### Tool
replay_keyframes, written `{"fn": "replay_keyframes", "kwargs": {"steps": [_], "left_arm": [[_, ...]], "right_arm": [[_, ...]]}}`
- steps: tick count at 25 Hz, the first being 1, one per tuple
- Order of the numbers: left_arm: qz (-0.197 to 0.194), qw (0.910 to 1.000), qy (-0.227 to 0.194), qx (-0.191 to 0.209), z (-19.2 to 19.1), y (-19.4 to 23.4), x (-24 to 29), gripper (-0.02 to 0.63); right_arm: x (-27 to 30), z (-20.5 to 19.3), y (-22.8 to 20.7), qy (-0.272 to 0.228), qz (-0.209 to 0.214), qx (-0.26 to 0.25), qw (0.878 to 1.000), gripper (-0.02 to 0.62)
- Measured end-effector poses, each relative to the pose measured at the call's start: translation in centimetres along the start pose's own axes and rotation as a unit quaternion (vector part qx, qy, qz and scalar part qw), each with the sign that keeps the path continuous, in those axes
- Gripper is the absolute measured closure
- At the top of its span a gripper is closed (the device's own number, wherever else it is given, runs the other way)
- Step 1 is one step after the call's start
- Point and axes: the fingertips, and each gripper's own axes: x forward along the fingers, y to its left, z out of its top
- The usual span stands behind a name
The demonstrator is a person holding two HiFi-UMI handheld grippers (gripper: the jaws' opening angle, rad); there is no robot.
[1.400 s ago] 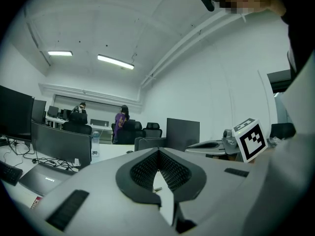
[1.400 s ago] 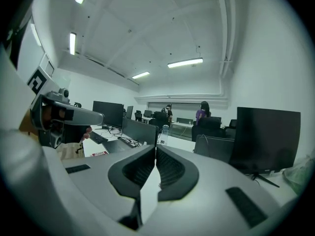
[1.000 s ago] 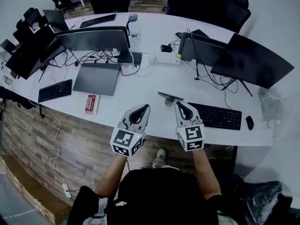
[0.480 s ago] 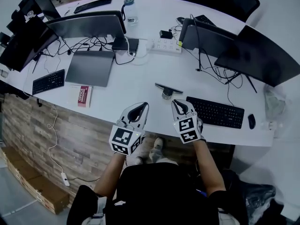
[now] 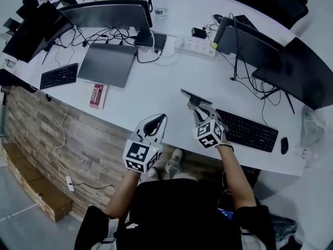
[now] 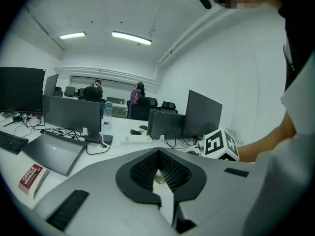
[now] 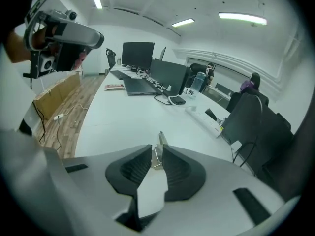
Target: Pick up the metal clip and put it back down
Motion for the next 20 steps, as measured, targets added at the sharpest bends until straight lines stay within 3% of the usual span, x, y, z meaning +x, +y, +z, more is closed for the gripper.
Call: {"fn": "replay_keyframes", "kwargs": {"steps": [3, 8, 20], "left_arm": [[0.013, 0.9999, 0.003, -0.008, -0.7, 0.9, -0.2, 0.597], [0.028, 0.9995, 0.007, -0.009, -1.9, 2.1, -0.2, 0.597], [0.055, 0.9981, 0.015, -0.023, -3.6, 3.8, -1.1, 0.597]], "right_arm": [[2.2, -0.7, 0.4, 0.023, 0.022, -0.01, 0.999, 0.49], [5.3, -1.8, 0.2, 0.057, 0.023, -0.064, 0.996, 0.458], [9.7, -3.1, -0.1, 0.102, -0.017, -0.189, 0.977, 0.449]]}}
